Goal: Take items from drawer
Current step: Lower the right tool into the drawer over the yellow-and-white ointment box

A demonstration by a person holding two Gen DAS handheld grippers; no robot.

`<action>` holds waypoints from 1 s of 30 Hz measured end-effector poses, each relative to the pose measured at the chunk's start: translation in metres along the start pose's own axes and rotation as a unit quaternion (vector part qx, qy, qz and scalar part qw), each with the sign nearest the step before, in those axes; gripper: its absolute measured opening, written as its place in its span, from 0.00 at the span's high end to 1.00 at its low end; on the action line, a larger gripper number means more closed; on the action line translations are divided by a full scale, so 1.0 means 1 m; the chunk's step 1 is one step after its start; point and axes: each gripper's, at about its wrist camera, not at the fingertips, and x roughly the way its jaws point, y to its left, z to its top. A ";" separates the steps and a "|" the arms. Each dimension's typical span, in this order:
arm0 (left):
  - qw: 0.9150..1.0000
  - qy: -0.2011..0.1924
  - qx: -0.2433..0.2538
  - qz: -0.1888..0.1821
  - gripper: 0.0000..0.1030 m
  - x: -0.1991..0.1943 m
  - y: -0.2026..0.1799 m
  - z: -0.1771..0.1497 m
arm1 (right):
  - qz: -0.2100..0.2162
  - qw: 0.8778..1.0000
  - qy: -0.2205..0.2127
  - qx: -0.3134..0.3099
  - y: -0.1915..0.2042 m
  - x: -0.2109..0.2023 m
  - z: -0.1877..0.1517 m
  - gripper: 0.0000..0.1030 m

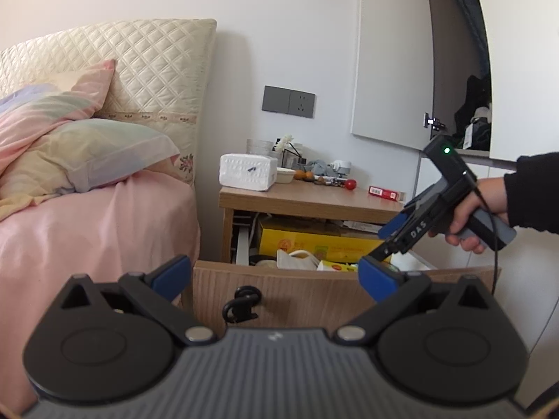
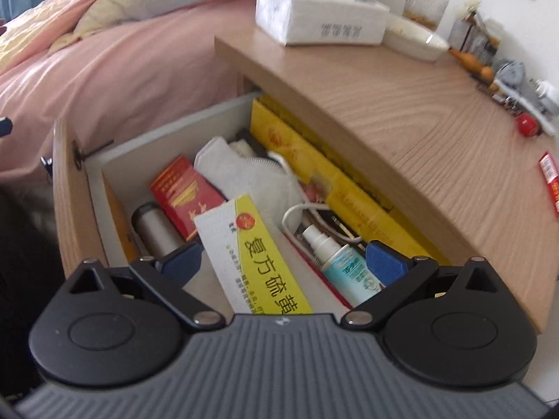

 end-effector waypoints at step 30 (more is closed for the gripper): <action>1.000 0.015 0.003 -0.004 0.00 0.006 0.000 -0.001 | -0.003 0.995 0.084 -0.060 0.003 0.042 -0.013 0.30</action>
